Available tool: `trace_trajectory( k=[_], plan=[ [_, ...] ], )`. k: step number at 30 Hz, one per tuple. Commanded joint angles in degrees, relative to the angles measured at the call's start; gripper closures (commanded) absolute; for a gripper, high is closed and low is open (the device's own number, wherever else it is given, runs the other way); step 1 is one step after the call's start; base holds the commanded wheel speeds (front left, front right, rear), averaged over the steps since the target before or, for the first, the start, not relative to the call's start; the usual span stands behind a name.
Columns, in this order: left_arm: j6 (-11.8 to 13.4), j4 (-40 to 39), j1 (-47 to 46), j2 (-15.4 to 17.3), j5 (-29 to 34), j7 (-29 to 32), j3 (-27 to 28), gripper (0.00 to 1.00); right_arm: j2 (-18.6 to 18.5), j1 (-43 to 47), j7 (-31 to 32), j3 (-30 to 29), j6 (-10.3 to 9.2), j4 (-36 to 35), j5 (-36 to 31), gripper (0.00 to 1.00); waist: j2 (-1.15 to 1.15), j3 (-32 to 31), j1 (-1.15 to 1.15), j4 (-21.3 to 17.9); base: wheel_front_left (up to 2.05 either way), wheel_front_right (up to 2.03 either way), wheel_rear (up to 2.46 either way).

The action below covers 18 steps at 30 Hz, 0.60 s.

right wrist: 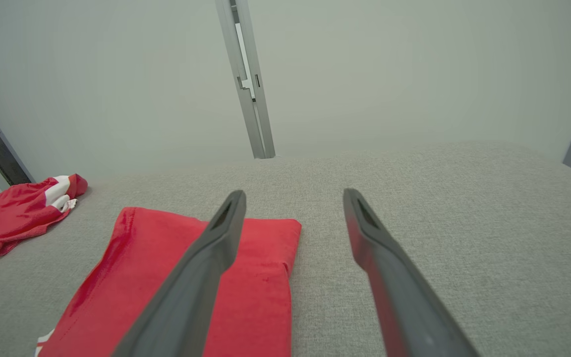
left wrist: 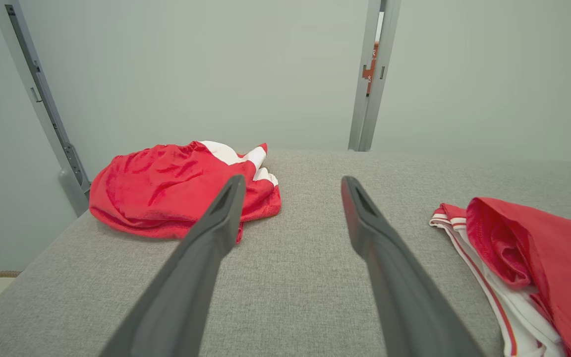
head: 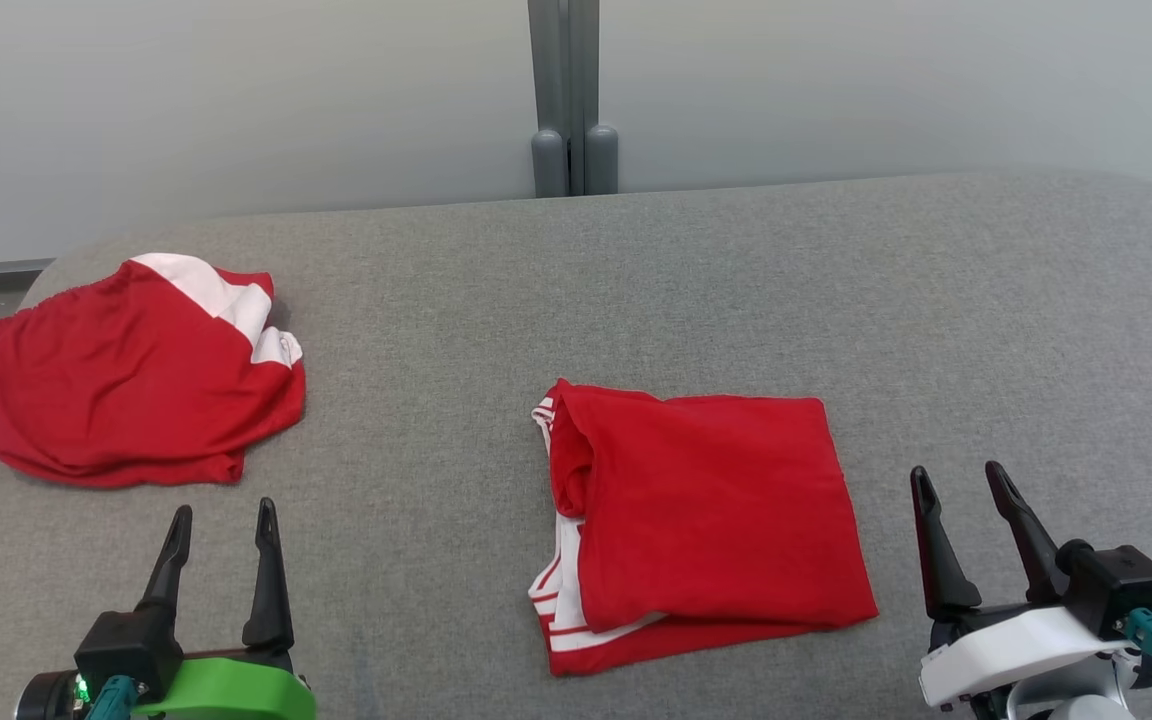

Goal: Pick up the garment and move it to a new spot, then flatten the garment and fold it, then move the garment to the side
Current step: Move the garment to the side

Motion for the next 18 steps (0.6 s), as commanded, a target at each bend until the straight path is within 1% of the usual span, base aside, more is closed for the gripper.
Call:
trace_trajectory(
  k=[1, 18],
  plan=[
    [0.1, 0.2, 0.8, 0.2, 0.4, 0.0, 0.1, 0.00, 0.0, 0.5, -0.2, -0.1, 0.00, 0.2, -0.3, 0.00, 0.00, 0.0, 0.00, 0.0, 0.00, 0.00, 0.00],
    [-0.2, 0.8, 0.7, 0.3, 0.1, 0.0, -0.1, 0.00, -0.2, -0.1, -0.2, 0.5, 0.00, 2.0, -0.5, 0.00, 0.00, 0.2, 0.00, -0.1, 0.00, 0.00, 0.00]
  ],
)
